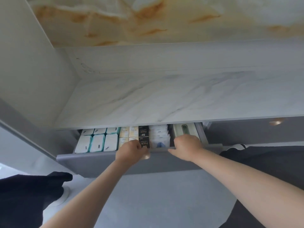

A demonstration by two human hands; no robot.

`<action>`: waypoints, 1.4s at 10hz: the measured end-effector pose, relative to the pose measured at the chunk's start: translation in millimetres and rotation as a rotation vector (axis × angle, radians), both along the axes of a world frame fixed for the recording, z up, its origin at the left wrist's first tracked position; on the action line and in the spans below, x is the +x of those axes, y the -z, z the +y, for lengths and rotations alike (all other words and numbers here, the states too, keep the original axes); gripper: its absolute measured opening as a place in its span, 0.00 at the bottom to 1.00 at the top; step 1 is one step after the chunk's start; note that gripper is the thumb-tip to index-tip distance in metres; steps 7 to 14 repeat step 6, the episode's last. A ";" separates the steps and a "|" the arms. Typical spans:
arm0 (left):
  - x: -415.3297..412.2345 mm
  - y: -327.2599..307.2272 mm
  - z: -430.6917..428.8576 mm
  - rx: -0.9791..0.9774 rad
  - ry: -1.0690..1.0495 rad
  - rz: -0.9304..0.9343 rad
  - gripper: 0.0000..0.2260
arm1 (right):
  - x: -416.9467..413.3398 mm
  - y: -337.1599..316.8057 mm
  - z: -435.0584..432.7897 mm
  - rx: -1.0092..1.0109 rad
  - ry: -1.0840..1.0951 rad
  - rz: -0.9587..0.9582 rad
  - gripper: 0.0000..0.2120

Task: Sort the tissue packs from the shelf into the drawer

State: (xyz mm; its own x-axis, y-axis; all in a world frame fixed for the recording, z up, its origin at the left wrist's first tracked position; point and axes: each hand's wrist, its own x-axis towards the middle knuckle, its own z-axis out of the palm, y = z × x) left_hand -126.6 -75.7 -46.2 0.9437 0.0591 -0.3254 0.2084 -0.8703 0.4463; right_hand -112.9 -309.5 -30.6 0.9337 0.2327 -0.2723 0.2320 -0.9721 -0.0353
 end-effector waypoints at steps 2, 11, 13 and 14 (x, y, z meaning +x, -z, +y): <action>15.3 0.0 26.7 -0.394 -0.466 0.342 0.17 | 12.3 9.3 12.3 0.827 0.919 0.609 0.19; 62.0 7.5 63.2 -1.086 -0.753 0.256 0.17 | 64.6 14.4 28.3 1.450 1.157 0.622 0.12; 62.0 7.5 63.2 -1.086 -0.753 0.256 0.17 | 64.6 14.4 28.3 1.450 1.157 0.622 0.12; 62.0 7.5 63.2 -1.086 -0.753 0.256 0.17 | 64.6 14.4 28.3 1.450 1.157 0.622 0.12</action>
